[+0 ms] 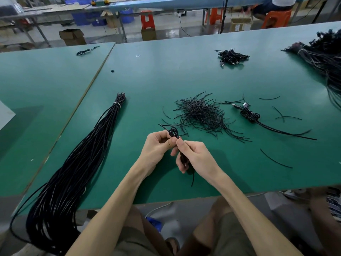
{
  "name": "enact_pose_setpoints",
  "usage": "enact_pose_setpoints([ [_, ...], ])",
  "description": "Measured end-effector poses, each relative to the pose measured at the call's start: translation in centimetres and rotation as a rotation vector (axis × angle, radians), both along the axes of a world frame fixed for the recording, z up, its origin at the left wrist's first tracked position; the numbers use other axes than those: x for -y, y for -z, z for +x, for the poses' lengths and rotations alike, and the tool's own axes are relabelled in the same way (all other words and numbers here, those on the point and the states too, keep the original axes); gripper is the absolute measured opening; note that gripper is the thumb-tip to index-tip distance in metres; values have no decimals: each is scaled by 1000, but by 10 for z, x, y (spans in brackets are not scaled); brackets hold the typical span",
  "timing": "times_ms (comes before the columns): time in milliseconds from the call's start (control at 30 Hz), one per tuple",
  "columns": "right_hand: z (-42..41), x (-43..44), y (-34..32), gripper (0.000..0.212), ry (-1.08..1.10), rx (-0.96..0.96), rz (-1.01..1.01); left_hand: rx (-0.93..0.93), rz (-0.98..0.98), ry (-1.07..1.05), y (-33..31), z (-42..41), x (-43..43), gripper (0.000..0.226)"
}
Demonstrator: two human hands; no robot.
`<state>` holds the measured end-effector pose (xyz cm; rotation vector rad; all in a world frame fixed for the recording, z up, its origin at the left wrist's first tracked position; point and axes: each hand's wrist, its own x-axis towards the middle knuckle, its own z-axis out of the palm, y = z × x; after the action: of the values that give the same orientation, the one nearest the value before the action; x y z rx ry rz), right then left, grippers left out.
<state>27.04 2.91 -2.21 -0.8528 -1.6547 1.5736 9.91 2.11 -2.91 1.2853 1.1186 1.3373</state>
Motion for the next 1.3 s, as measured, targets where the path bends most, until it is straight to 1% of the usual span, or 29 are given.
enact_pose_setpoints([
  [67, 0, 0, -1, 47, -25, -3, -9, 3, 7, 28, 0, -1, -1, 21],
  [133, 1, 0, -3, 48, -39, -4, -11, 13, 9, 60, -1, -2, -2, 15],
  [333, 4, 0, -4, 49, -51, -28, -22, 41, 23, 111, 2, -5, -5, 28],
  [433, 6, -2, -3, 49, -39, -70, -50, 56, 33, 136, 3, -7, -5, 41],
  [467, 7, -2, -2, 48, -34, -87, -62, 55, 28, 143, 3, -7, -5, 40],
  [533, 7, -3, -1, 48, -32, -105, -78, 51, 7, 161, 2, -9, -5, 28],
  [600, 8, -4, 0, 48, -40, -101, -82, 56, -12, 189, 2, -11, -6, 22],
  [867, 7, -2, 0, 52, -92, -53, -75, 47, -8, 242, 1, -12, -5, 22],
  [967, 6, -2, -2, 53, -121, -38, -73, 46, -4, 266, -1, -11, -5, 19],
  [1100, 7, -3, -3, 56, -170, -34, -83, 109, -10, 175, 1, -7, -5, 27],
  [1233, 8, -4, -5, 57, -192, -22, -92, 56, -3, 158, 5, -8, -5, 14],
  [1300, 9, -5, -5, 58, -193, -21, -93, 44, -4, 143, 5, -7, -5, 15],
])
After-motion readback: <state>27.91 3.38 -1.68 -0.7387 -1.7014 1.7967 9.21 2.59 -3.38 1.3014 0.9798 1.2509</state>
